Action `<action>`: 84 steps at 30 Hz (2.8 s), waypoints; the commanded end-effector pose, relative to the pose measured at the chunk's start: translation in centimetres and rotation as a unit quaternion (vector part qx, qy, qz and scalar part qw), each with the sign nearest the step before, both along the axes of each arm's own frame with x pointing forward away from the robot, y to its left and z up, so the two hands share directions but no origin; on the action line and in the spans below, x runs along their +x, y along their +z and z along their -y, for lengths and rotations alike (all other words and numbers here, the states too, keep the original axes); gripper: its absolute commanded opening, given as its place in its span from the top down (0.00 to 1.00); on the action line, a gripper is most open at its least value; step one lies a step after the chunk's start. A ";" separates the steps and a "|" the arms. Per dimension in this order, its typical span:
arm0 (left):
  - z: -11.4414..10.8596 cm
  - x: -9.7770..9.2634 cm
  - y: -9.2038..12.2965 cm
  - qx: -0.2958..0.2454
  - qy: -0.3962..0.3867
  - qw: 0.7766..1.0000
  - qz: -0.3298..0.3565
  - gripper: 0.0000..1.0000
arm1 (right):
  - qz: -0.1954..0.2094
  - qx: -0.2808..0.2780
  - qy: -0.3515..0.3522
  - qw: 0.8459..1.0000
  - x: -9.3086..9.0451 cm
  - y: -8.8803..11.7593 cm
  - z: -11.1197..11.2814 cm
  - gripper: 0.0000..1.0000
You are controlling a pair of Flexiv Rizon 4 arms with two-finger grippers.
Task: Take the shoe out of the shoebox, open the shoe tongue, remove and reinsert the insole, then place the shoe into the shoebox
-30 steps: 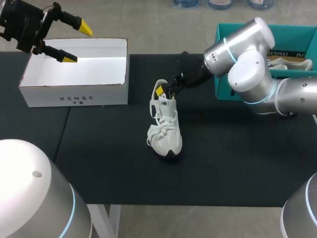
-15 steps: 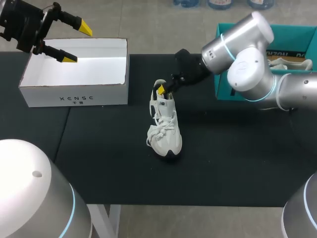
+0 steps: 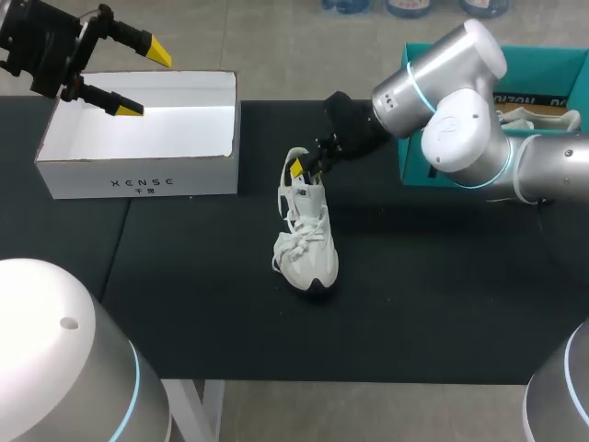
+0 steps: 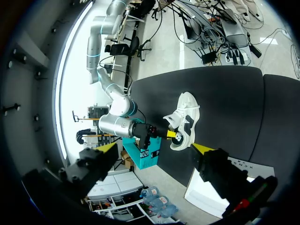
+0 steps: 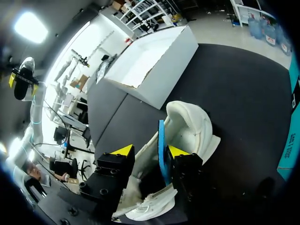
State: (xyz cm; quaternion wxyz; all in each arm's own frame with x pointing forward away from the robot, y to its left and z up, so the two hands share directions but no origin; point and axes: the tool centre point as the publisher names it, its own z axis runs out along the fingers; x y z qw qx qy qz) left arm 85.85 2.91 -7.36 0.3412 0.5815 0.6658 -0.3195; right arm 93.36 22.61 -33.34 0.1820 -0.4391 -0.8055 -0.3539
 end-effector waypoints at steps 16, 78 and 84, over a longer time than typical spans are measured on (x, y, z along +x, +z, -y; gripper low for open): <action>0.0 0.0 0.0 0.001 0.000 1.000 0.000 0.00 | -0.016 -0.014 0.020 1.000 0.0 -1.4 -1.1 1.00; 0.0 0.0 0.0 0.001 0.000 1.000 0.000 0.00 | 0.026 -0.294 -0.081 0.952 1.3 -1.2 1.2 1.00; 0.0 0.0 0.0 0.001 0.000 1.000 0.000 0.00 | 0.027 -0.318 -0.087 0.944 1.8 -1.4 1.9 1.00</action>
